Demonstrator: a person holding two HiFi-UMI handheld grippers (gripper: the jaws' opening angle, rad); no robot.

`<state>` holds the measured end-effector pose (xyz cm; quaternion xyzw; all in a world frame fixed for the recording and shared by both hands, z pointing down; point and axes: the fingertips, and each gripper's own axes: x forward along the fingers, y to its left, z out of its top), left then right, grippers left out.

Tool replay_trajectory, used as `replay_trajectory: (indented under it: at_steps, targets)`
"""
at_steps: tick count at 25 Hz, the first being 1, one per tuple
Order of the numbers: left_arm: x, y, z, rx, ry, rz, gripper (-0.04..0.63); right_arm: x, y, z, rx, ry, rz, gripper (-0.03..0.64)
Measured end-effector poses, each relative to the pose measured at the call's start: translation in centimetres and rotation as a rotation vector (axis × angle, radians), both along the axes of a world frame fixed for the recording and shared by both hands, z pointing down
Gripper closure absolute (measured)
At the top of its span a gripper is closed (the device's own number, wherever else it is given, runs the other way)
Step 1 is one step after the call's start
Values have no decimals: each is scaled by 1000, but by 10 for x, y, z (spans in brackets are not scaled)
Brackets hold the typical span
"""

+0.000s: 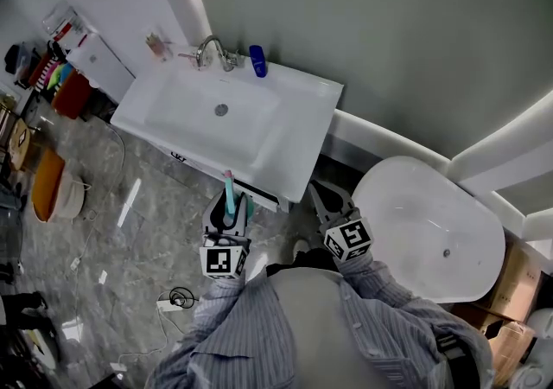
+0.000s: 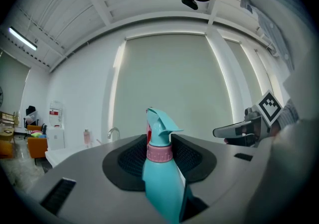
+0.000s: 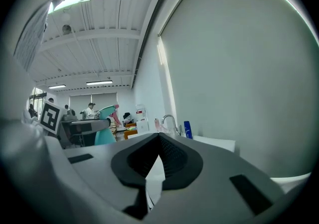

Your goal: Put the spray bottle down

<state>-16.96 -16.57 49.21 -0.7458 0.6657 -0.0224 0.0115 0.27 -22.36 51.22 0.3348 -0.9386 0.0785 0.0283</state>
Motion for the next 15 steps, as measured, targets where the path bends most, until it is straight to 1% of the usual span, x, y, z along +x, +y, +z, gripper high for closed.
replay_trajectory:
  at_steps: [3,6,10,13,15]
  targets:
    - [9,-27,2,-10,2,19,451,5,-20,3,-13,-3,4,601]
    - [16,-51,4,-19,-13,56,451,4,-36,9,-28,-4,15,601]
    - [19,-73,15,-38,-8,108,451,-2,-51,20,-49,-3,55,601]
    - [18,-87,26,-35,7,170,449,-11,-62,27,-50,2,96,601]
    - [19,-101,35,-28,7,235,449,-18,-68,32,-49,10,134,601]
